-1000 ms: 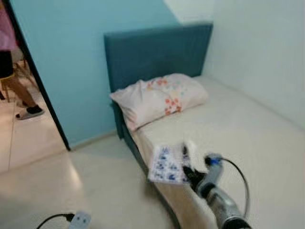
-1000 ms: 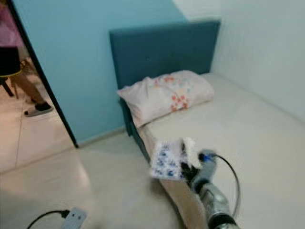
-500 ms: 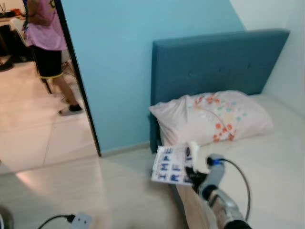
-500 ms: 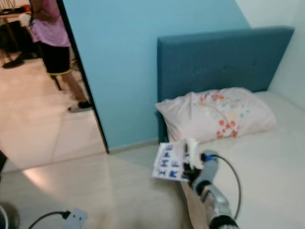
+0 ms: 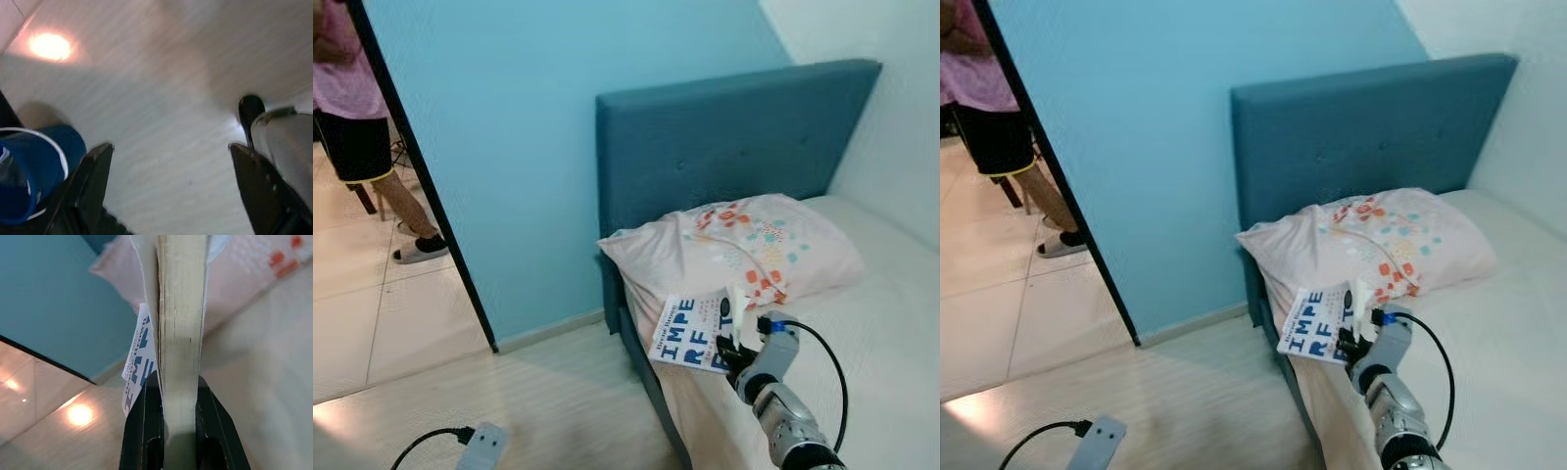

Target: Clean up the room

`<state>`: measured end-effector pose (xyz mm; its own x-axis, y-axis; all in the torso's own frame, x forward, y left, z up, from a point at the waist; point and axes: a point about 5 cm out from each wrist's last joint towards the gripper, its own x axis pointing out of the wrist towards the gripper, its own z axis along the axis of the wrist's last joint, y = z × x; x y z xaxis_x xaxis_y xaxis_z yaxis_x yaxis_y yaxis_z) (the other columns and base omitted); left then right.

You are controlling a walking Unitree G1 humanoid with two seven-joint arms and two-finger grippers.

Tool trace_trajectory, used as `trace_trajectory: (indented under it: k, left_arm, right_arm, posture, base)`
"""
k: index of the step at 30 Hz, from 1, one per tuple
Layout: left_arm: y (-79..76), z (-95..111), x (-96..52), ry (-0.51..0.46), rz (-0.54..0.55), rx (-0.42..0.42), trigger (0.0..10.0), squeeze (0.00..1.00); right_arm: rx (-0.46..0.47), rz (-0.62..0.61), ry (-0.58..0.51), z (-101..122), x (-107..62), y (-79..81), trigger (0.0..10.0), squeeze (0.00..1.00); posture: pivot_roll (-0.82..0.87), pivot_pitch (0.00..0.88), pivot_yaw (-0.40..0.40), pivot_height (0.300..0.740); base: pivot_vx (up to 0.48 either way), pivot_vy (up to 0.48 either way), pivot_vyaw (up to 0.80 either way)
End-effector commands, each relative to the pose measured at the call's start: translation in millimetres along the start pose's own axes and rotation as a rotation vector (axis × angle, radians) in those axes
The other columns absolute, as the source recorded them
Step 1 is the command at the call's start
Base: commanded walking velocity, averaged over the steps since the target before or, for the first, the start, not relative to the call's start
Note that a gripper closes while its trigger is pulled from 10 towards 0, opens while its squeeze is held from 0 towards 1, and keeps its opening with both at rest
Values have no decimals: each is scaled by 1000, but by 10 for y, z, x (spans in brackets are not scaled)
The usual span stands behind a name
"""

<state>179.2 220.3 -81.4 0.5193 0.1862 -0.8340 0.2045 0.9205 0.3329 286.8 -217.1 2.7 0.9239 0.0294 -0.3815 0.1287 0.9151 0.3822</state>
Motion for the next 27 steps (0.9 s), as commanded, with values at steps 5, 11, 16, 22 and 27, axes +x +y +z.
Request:
trace_trajectory:
  k: [5, 11, 16, 22, 27]
  left_arm:
    - [40, -64, -6, 21, 33, -17, 10000, 0]
    - [57, -69, -6, 21, 42, -9, 10000, 0]
    - [79, -74, -8, 16, 48, -5, 10000, 0]
    - [138, -31, -4, -8, 71, -4, 10000, 0]
    - [226, 182, 7, -98, 107, -4, 10000, 0]
  right_arm:
    - [97, -77, -1, -6, -27, -109, 10000, 0]
    - [164, -90, -24, 11, -31, -134, 10000, 0]
    - [250, -102, -78, 84, -25, -163, 10000, 0]
    - [386, -149, -139, 148, -31, -229, 10000, 0]
    - [455, -168, -169, 182, -42, -279, 10000, 0]
  posture:
    - [11, 0, 23, 740]
    - [16, 0, 22, 725]
    - [22, 0, 24, 705]
    - [26, 0, 25, 685]
    - [36, 0, 22, 660]
  base:
    - [0, -187, 0]
    - [0, 0, 0]
    - [0, 0, 0]
    - [0, 0, 0]
    - [0, 0, 0]
